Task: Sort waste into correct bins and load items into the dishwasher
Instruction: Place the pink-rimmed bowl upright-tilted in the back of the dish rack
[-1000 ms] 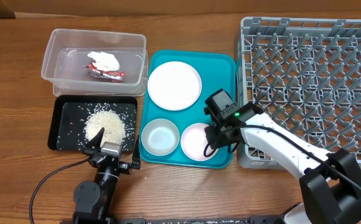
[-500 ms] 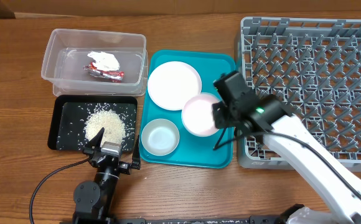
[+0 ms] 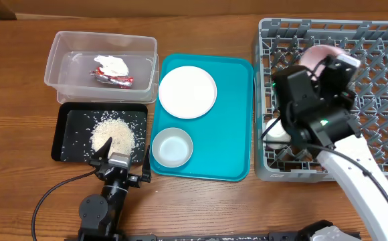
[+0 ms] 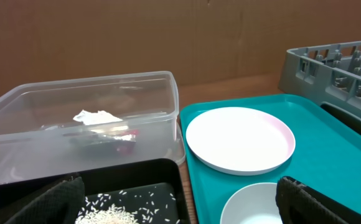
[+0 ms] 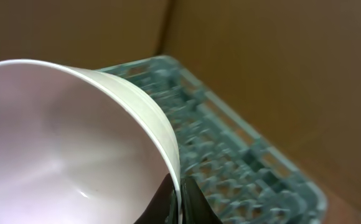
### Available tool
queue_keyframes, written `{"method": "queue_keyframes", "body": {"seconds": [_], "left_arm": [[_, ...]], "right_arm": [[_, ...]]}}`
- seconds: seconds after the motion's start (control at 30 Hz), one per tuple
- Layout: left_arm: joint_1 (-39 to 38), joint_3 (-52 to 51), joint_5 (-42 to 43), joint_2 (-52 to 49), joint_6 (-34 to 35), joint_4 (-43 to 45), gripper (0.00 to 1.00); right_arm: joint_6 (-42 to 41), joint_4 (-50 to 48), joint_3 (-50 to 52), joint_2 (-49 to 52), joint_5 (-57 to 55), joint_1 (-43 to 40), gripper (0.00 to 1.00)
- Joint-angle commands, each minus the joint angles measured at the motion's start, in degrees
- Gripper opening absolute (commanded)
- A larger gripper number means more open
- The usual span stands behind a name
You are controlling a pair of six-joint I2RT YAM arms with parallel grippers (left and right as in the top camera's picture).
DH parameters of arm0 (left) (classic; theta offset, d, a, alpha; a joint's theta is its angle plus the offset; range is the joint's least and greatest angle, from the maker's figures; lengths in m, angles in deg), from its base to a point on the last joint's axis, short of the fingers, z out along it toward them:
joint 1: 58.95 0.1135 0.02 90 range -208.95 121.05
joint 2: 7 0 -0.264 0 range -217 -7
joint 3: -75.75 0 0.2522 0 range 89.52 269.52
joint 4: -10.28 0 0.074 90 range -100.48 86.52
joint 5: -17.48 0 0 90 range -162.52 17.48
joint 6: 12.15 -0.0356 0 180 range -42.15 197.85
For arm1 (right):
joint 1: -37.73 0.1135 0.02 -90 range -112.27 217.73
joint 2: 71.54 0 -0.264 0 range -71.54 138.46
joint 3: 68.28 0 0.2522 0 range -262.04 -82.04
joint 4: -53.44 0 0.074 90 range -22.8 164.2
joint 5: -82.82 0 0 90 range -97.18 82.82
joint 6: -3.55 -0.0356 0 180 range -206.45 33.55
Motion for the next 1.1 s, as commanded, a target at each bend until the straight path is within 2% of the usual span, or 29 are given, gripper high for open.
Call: {"method": "queue_keyframes", "body": {"seconds": [0.0, 0.2, 0.43, 0.7, 1.07], "left_arm": [[0.37, -0.22, 0.37, 0.26, 0.35, -0.11, 1.0], [0.37, -0.22, 0.37, 0.26, 0.35, -0.11, 1.0], [0.37, -0.22, 0.37, 0.26, 0.33, -0.11, 1.0], [0.37, -0.22, 0.37, 0.26, 0.35, -0.11, 1.0], [0.37, -0.22, 0.37, 0.26, 0.33, -0.11, 1.0]], "right_arm": [[-0.37, -0.26, -0.92, 3.23, -7.76, -4.7, 0.04], [-0.28, 1.16, -0.9, 10.91, -5.77, -11.17, 0.04], [-0.28, -0.7, -0.9, 19.47, -5.16, -13.9, 0.04], [1.33, -0.81, -0.9, 27.74, -3.21, -13.29, 0.04], [2.05, 4.2, -0.94, 27.82, 1.36, -5.64, 0.04]]}}
